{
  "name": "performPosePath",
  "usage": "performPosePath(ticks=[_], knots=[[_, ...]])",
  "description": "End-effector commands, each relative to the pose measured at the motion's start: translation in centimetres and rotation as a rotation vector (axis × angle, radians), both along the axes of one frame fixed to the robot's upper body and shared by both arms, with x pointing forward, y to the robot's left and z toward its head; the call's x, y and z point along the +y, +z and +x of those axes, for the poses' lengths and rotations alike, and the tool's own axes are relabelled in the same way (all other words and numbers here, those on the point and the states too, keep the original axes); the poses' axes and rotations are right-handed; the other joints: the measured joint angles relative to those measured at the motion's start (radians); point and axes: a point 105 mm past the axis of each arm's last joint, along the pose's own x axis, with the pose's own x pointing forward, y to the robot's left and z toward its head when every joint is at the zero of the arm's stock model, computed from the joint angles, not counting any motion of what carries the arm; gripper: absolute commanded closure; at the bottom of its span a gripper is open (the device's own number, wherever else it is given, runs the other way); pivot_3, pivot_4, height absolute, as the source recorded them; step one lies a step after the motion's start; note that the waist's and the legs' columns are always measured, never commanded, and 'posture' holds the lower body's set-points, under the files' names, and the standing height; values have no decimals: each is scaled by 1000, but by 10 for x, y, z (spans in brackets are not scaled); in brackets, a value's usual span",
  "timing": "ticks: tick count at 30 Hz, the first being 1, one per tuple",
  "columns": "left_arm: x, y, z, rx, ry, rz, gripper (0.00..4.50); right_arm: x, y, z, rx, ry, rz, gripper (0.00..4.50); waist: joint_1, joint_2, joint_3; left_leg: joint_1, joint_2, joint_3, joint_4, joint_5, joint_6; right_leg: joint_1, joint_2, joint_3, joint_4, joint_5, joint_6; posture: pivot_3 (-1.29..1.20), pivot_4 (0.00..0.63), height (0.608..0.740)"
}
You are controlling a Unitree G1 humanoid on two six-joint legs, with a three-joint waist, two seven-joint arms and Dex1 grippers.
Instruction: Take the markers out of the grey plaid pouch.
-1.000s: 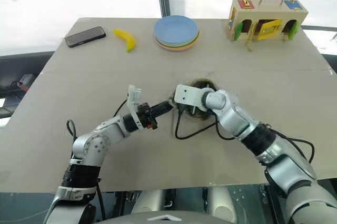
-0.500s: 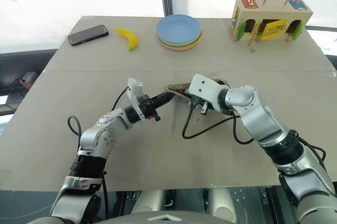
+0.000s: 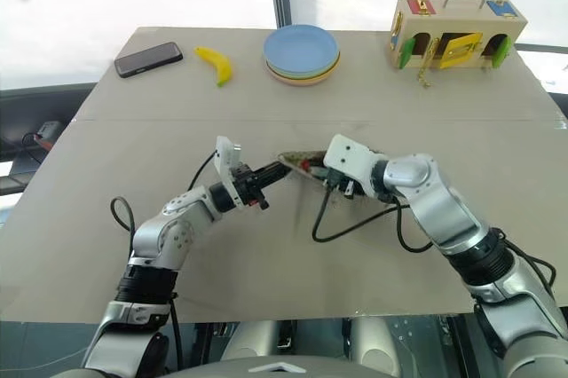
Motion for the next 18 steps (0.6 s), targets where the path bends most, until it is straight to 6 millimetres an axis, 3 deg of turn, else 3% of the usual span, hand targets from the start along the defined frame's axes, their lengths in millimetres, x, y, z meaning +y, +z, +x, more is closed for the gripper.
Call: performPosePath(ticks=[1, 8, 10, 15, 16, 18], knots=[[8, 7, 2, -49, 25, 8, 4500, -6, -1, 2, -18, -22, -7, 1423, -1, 0, 0, 0, 0, 0, 0, 0, 0, 0, 0, 0, 0, 0, 0, 0, 150, 740], [8, 3, 0, -52, 24, 15, 4500, -7, 0, 2, -47, -16, -13, 1423, -1, 0, 0, 0, 0, 0, 0, 0, 0, 0, 0, 0, 0, 0, 0, 0, 150, 740], [8, 3, -1, -54, 25, 17, 4500, -7, 4, 4, -70, -25, -4, 1968, -1, 0, 0, 0, 0, 0, 0, 0, 0, 0, 0, 0, 0, 0, 0, 0, 150, 740], [10, 3, 0, -55, 36, 19, 4500, -9, 13, 4, -99, -38, 2, 3947, 1, 0, 0, 0, 0, 0, 0, 0, 0, 0, 0, 0, 0, 0, 0, 0, 150, 740], [10, 4, 1, -55, 38, 19, 4500, -10, 14, 3, -104, -41, 6, 4186, 1, 0, 0, 0, 0, -1, 0, 0, 0, 0, 0, 0, 0, 0, 0, 0, 150, 740], [11, 4, 2, -54, 41, 19, 4500, -10, 17, 3, -109, -46, 11, 4185, 1, 0, 0, 0, 0, 0, 0, 0, 0, 0, 0, 0, 0, 0, 0, 0, 150, 740]])
